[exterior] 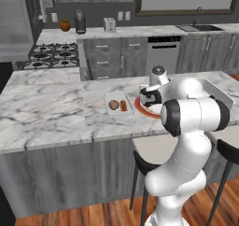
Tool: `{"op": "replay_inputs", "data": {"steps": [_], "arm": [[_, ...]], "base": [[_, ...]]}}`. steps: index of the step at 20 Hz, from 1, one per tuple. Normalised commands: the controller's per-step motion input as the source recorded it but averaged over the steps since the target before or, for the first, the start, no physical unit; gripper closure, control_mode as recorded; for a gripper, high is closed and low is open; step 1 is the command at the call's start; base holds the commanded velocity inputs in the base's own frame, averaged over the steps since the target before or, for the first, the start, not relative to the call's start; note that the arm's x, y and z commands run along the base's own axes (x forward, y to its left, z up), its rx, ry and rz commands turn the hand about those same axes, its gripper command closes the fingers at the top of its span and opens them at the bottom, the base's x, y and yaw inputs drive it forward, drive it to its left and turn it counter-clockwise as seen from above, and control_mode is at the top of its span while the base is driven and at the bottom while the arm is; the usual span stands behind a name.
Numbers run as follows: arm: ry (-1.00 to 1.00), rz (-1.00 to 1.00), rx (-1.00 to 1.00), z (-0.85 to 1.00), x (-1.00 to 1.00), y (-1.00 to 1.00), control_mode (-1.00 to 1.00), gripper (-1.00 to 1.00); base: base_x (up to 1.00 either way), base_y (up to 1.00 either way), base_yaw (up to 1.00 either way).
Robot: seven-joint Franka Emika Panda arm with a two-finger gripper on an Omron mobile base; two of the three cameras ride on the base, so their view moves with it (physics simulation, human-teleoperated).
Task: Place one cooked food and one vegetable from the large plate to each tupperware container.
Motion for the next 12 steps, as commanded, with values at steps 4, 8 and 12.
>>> {"op": "replay_inputs", "data": {"steps": [4, 8, 12], "arm": [[0.06, -0.11, 0.00, 0.00, -0.17, -0.58, -1.00, -1.00], [0.18, -0.05, 0.04, -0.06, 0.00, -0.68, -1.00, -1.00], [0.22, 0.00, 0.09, -0.17, 0.00, -0.45, -1.00, -1.00]], "base": [[0.00, 0.00, 0.00], [0.00, 0.00, 0.00], [0.00, 0.00, 0.00]]}}
